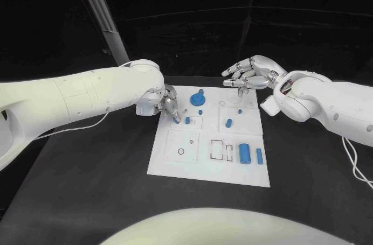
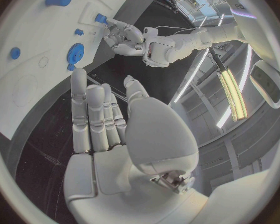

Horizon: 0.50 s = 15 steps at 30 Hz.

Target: Assemble the parts on the task board

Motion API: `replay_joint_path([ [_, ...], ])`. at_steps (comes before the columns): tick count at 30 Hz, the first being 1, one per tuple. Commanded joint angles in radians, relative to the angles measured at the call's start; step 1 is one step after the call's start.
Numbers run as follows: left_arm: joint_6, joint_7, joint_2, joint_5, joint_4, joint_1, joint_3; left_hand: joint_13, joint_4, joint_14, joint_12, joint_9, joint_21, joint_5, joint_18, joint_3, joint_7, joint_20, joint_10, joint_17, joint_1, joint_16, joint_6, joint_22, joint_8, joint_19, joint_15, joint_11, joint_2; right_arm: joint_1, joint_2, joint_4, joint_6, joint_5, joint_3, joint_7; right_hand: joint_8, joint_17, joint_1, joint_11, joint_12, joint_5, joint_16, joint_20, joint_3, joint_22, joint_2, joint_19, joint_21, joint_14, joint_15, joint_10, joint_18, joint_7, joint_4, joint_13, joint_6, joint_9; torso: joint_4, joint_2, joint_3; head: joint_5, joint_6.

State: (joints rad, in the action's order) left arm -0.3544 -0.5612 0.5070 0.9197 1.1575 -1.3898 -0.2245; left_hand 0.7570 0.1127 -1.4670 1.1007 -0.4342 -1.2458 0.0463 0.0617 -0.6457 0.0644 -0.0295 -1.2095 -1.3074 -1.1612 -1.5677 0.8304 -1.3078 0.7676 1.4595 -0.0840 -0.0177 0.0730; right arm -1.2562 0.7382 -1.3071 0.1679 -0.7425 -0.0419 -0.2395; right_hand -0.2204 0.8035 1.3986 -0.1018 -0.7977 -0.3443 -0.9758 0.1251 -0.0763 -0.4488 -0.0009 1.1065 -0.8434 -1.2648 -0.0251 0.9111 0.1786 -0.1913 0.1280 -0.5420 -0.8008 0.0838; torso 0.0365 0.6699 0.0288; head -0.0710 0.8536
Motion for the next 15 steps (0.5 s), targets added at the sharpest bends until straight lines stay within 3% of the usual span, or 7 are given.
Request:
replay_joint_path([
  [1,-0.012,-0.011,-0.001,0.013,-0.001,0.002,0.0,0.001,-0.115,-0.104,0.004,-0.002,-0.004,0.003,0.01,-0.109,-0.007,0.001,-0.008,-0.263,-0.007,-0.003,0.0,-0.059,0.002,0.006,0.005,0.0,-0.008,-0.002,-0.001,0.0,-0.003,0.0,0.001,-0.011,-0.005,-0.001,-0.003,-0.003,-0.004,-0.004,-0.004,0.003,0.002,-0.001,0.004,-0.006,0.005,0.009,-0.001,-0.007,0.005,0.001,0.006,0.001,0.009,0.001,0.0002,0.0,0.0001,0.001,0.0],
  [15,-0.015,-0.015,-0.005,0.013,-0.003,0.007,-0.001,0.002,-0.115,-0.104,0.004,-0.002,-0.004,0.003,0.01,-0.109,-0.007,0.001,-0.009,-0.263,-0.007,-0.003,0.0,-0.059,0.003,0.006,0.005,0.0,-0.008,-0.002,-0.001,-0.001,-0.004,0.0,0.001,-0.011,-0.005,-0.001,-0.003,-0.003,-0.004,-0.004,-0.004,0.003,0.002,-0.001,0.004,-0.006,0.005,0.009,-0.001,-0.007,0.005,0.001,0.006,0.001,0.009,0.001,-0.0003,0.001,-0.0001,0.002,0.001],
])
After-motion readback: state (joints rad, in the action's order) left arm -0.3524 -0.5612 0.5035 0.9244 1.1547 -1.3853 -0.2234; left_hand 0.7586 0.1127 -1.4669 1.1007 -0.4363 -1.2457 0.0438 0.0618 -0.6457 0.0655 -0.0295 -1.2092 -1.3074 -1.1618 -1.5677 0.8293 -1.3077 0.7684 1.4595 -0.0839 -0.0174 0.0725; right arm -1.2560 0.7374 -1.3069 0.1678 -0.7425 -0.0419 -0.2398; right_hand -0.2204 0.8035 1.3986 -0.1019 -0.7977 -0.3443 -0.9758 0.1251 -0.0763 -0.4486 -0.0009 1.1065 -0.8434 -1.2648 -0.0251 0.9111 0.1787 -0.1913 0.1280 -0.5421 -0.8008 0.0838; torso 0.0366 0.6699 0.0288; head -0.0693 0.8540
